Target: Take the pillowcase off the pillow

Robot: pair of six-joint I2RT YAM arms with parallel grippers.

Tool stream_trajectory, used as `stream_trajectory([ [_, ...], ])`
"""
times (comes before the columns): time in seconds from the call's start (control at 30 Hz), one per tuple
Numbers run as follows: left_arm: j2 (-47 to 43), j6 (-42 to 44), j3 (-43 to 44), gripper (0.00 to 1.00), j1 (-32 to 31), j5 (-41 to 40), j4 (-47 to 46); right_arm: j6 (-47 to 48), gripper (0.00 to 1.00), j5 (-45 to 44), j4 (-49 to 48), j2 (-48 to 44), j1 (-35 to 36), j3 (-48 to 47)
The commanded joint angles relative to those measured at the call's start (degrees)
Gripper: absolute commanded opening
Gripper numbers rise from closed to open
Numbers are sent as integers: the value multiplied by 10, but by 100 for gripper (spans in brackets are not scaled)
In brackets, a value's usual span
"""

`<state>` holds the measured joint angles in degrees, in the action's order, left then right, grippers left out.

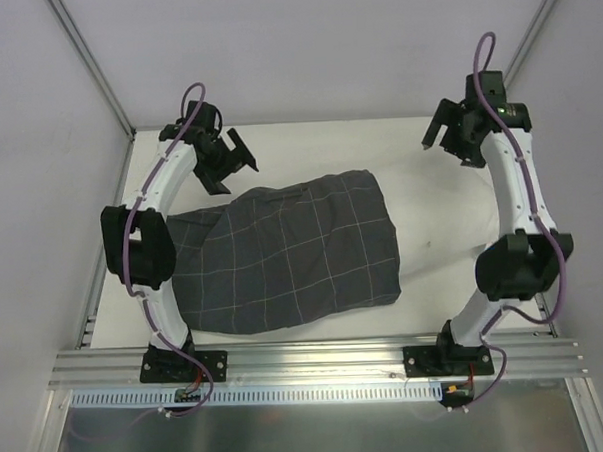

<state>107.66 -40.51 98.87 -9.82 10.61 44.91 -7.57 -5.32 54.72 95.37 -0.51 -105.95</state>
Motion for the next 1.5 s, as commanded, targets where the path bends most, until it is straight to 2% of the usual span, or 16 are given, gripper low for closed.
stream_trajectory([
  [0.0,32,-23,16,99,-19,34,7,13,99,-7,67,69,4,-32],
  [0.1,75,-17,10,99,-37,43,8,6,100,1,44,130,21,-15],
  [0.17,101,-15,5,99,-44,56,8,4,96,14,34,168,24,-7],
  [0.27,102,2,-7,97,-56,66,8,4,70,20,20,169,24,14],
  [0.3,99,14,-11,87,-60,77,8,2,57,14,9,158,23,42],
  [0.33,93,19,-14,72,-61,83,8,-5,30,8,-11,147,19,56],
  [0.37,77,24,-17,24,-62,85,7,-9,19,8,-19,134,16,68],
  [0.4,65,30,-26,0,-61,85,8,-16,11,13,-25,115,10,84],
  [0.43,52,32,-34,0,-62,78,8,-28,1,18,-33,106,2,88],
  [0.57,-61,26,-94,0,-53,9,9,-57,1,28,-57,55,-40,124],
  [0.67,-136,24,-133,0,-18,-6,9,-88,1,43,-81,6,-78,160],
  [0.83,-233,44,-168,0,94,20,13,-113,1,132,-119,-55,-144,183],
  [1.1,-279,96,-137,0,275,88,57,-142,1,159,-110,-133,-213,178],
  [1.17,-282,106,-121,0,298,95,69,-147,1,158,-112,-156,-221,179],
  [1.47,-276,108,-118,0,319,98,74,-148,1,129,-114,-221,-263,219],
])
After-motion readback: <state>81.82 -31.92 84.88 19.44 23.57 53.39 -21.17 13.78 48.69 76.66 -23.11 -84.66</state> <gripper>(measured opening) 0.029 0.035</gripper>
